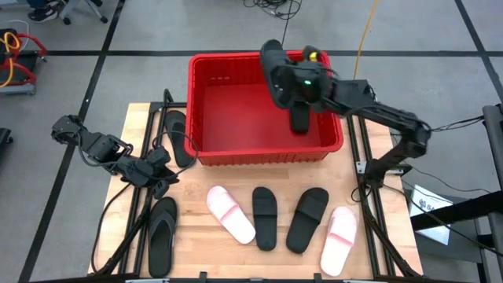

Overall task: Pick and place slides into bin
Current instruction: Put the black slide into the red bin

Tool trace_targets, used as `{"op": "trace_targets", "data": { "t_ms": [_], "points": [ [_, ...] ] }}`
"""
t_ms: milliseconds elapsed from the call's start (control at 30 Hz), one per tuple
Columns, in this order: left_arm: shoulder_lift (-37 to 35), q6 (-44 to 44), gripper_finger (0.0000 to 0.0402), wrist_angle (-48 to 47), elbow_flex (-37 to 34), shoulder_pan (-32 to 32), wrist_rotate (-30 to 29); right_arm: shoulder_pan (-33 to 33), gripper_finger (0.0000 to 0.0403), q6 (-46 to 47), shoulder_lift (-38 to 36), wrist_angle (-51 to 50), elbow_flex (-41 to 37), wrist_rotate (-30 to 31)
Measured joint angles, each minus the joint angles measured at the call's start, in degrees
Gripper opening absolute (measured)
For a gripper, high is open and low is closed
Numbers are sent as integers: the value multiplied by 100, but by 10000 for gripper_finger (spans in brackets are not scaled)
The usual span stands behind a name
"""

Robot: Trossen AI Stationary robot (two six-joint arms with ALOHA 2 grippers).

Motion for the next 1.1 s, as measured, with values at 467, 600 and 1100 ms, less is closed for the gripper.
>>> {"op": "trace_targets", "data": {
  "t_ms": [467, 600, 1100],
  "points": [
    [0, 7, 97, 93, 0, 0, -719, -624, 0, 390, 1721, -56, -1, 583],
    [0, 400, 97, 639, 0, 0, -761, -656, 0, 440, 1949, -54, -1, 587],
    [-114, 2555, 97, 2747, 0, 0, -1644, -833, 0, 587, 2556, -358, -33, 572]
  ]
}}
